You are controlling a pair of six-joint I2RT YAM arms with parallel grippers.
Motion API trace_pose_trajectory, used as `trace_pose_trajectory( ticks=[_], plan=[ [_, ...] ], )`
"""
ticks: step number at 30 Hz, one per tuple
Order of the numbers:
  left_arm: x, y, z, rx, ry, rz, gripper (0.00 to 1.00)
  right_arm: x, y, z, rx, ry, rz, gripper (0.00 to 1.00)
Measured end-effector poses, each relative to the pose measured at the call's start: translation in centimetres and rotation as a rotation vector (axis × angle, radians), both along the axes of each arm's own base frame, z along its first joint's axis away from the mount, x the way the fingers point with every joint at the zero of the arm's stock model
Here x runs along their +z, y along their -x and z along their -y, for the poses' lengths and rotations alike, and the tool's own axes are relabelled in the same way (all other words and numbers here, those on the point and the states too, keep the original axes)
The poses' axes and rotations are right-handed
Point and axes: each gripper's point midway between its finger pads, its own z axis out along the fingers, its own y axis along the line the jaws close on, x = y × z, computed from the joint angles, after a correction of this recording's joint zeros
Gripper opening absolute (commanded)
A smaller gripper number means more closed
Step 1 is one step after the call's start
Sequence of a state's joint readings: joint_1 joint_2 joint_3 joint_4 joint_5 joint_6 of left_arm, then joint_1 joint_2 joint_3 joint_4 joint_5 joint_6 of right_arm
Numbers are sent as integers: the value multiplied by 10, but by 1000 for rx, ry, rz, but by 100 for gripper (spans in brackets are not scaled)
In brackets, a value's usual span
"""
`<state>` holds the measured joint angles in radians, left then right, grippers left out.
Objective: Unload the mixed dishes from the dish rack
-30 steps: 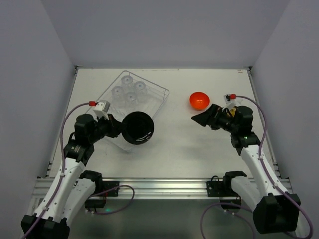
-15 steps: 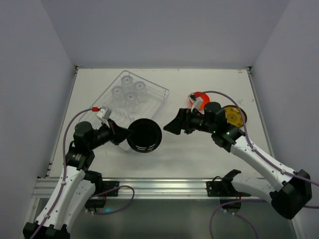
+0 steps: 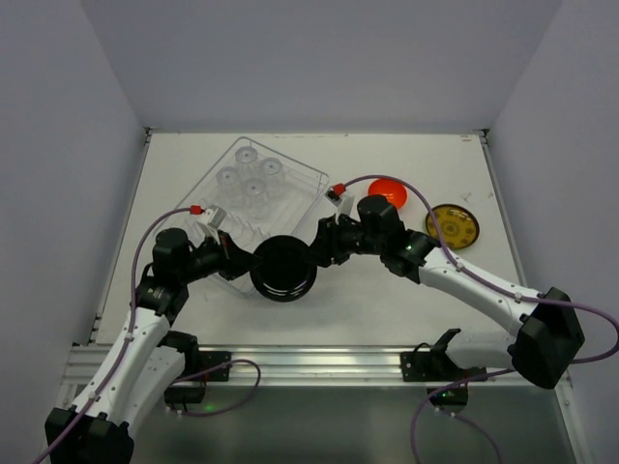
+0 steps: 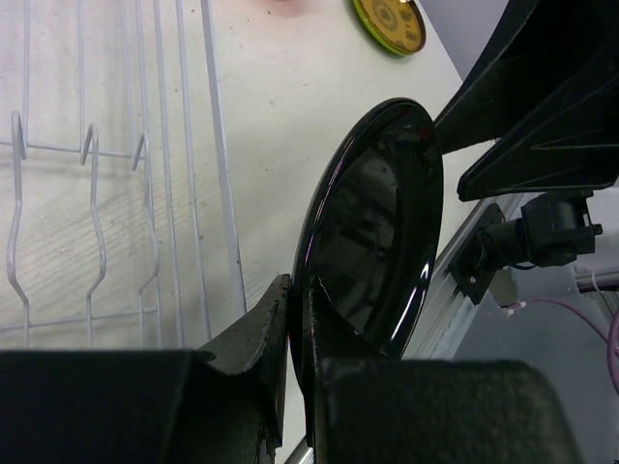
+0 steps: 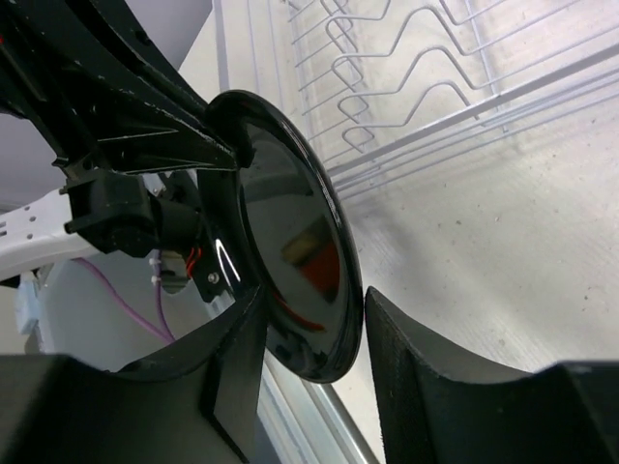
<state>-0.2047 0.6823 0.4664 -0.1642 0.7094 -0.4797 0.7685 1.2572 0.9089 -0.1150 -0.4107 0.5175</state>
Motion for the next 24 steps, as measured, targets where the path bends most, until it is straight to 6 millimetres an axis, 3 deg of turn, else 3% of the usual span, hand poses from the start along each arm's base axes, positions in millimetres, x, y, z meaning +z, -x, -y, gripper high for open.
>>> trace_pose_trajectory(
  ticks=[6, 12, 13, 16, 17, 18, 19, 21, 22, 24],
  plan=[
    [4, 2, 2, -17, 10, 16, 0, 1, -5, -6, 14, -22, 32, 37],
    [9, 3, 4, -36, 22, 37, 0, -12, 2, -8, 53, -42, 27, 14],
    [9, 4, 4, -39, 24, 38, 0, -14, 3, -8, 57, -43, 27, 0],
    [9, 4, 4, -38, 23, 40, 0, -16, 6, -7, 67, -52, 24, 0],
    [9, 4, 4, -40, 22, 39, 5, -16, 6, -7, 67, -55, 26, 0],
    [8, 4, 4, -41, 21, 38, 18, -16, 7, -6, 65, -58, 30, 0],
    [8, 4, 5, -45, 18, 42, 42, -15, 7, -5, 61, -60, 33, 0],
    [7, 2, 3, -31, -2, 51, 60, -15, 8, 0, 41, -56, 46, 0],
    [7, -1, 1, -16, -11, 53, 81, -14, 8, 5, 19, -52, 54, 0],
    [9, -5, -3, 14, -27, 52, 96, -13, 5, 13, -20, -49, 70, 0]
  ],
)
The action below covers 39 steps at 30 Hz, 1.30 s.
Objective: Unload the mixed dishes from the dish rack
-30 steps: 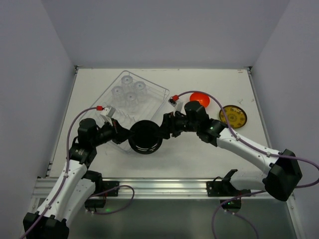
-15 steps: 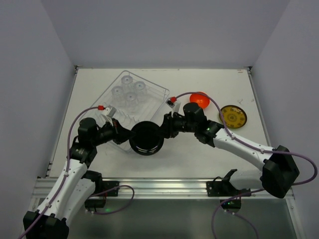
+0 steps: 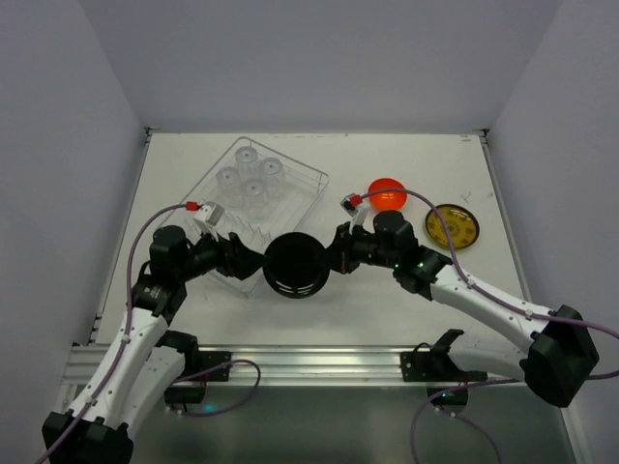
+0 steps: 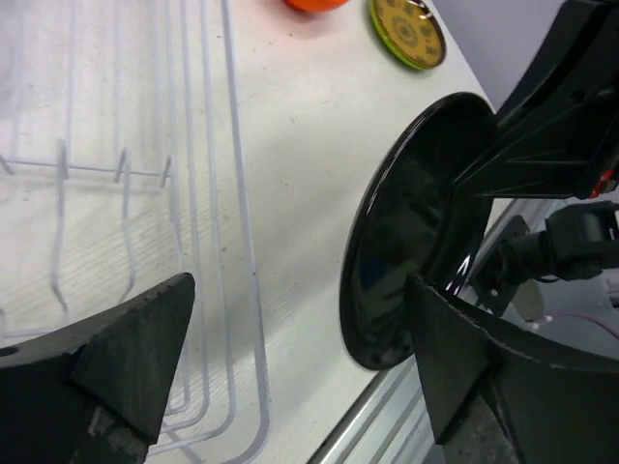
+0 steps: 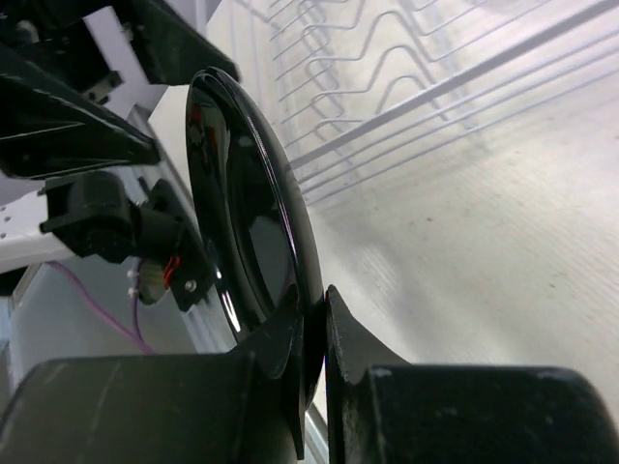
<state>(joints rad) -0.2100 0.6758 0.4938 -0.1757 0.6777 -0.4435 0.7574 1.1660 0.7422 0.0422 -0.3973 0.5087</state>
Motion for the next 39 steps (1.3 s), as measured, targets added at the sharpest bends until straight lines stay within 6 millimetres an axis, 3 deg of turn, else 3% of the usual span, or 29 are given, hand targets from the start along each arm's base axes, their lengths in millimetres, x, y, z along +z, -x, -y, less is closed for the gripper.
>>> trace_pose_trajectory(
  ticks=[3, 6, 8, 11, 17, 23, 31, 35, 39],
  plan=[
    [9, -8, -11, 72, -54, 25, 100, 1, -11, 21, -94, -1, 12, 0],
    [40, -24, -36, 224, -139, 119, 100, 0, -31, 52, -222, -6, -2, 0],
    [63, -34, -59, 366, -173, 202, 100, -4, -45, 82, -333, -16, -13, 0],
    [76, -35, -89, 538, -198, 282, 100, -6, -57, 129, -518, -25, -15, 0],
    [73, -29, -119, 696, -227, 310, 100, 17, -66, 196, -799, -60, 52, 0],
    [79, -23, -135, 789, -224, 343, 100, 0, -76, 242, -998, -28, -34, 0],
    [48, -33, -146, 857, -312, 239, 100, -4, -78, 333, -1401, -14, -54, 0],
    [41, -33, -140, 834, -334, 221, 100, -21, -88, 381, -1566, -16, -150, 0],
    [43, -30, -131, 796, -325, 234, 100, -59, -93, 425, -1688, -38, -322, 0]
  ],
)
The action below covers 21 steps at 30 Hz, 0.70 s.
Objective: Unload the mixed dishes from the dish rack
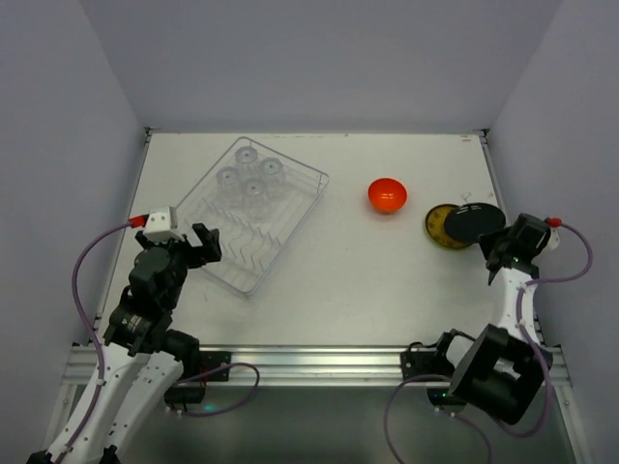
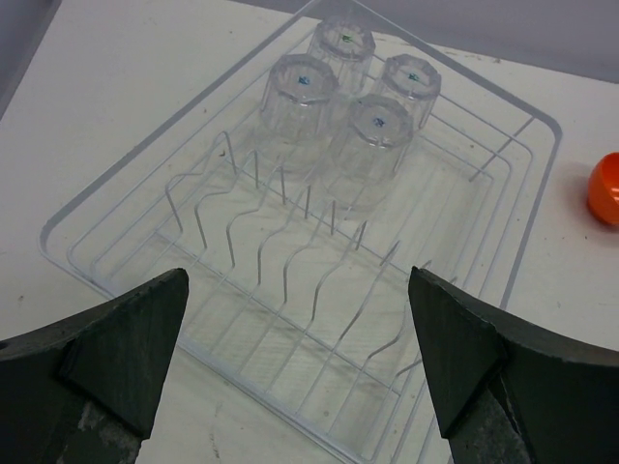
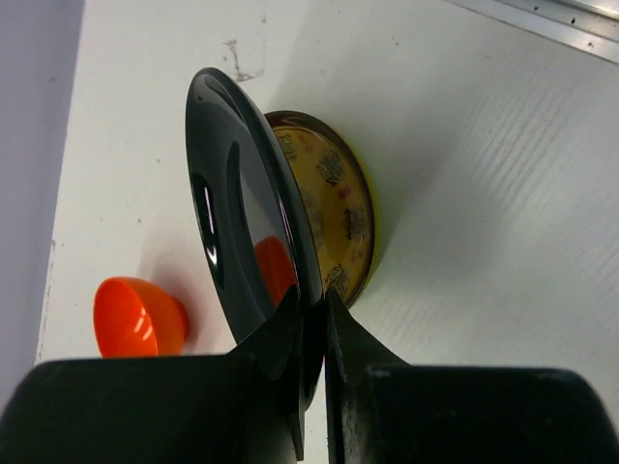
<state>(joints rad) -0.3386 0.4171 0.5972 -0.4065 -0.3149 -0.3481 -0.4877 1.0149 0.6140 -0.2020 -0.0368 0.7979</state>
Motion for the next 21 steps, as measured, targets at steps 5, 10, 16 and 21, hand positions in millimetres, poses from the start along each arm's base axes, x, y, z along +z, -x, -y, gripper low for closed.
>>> trace_pose_trajectory(
  ticks=[5, 10, 16, 21],
  plan=[
    [0, 3, 11, -49, 4, 2, 100, -33, -12, 3, 17, -100, -68, 2],
    [0, 5, 18, -85, 8, 7, 100, -48, -24, 4, 40, -142, -101, 10],
    [2, 8, 26, -126, 12, 15, 100, -47, -31, 7, 50, -137, -96, 27],
    [2, 9, 29, -144, 9, 14, 100, -48, -33, 5, 65, -128, -99, 50]
  ],
)
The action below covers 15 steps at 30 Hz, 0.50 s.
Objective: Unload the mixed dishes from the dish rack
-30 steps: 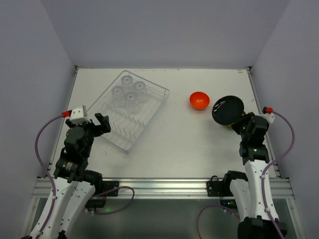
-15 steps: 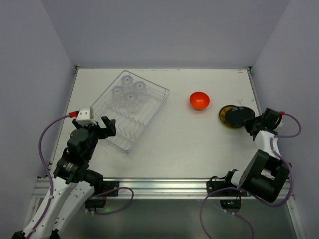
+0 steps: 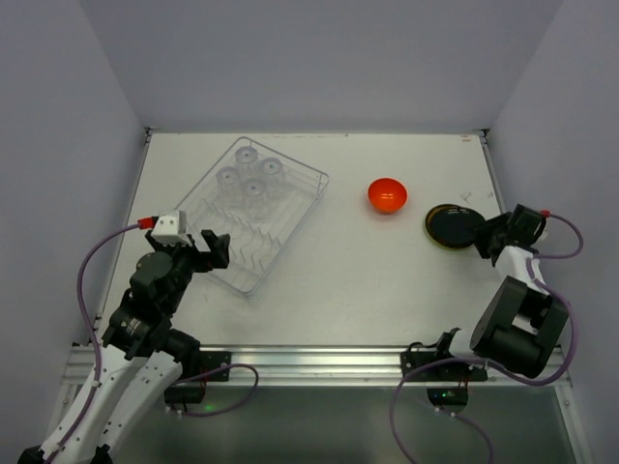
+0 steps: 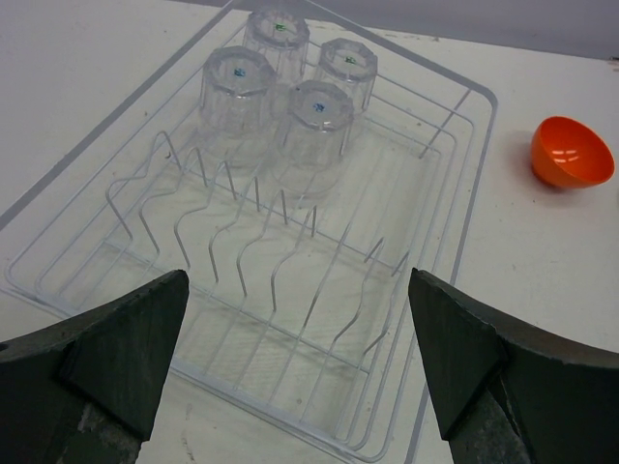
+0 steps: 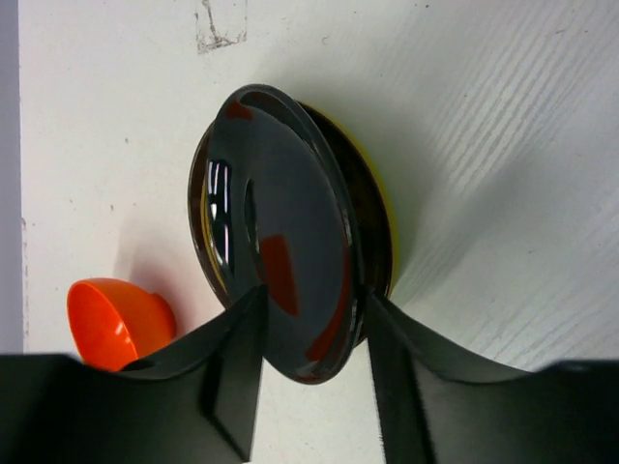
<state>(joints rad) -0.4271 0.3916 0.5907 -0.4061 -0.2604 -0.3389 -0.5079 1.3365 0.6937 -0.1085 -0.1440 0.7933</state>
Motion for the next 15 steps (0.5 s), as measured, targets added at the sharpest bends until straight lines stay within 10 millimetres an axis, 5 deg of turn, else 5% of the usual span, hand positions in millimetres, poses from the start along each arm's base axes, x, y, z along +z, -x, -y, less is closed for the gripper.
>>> trace_pose_trajectory(
  ticks=[15],
  plan=[
    [-7, -3, 3, -11, -14, -29, 100, -2, -7, -27, 71, 90, -82, 92]
  ],
)
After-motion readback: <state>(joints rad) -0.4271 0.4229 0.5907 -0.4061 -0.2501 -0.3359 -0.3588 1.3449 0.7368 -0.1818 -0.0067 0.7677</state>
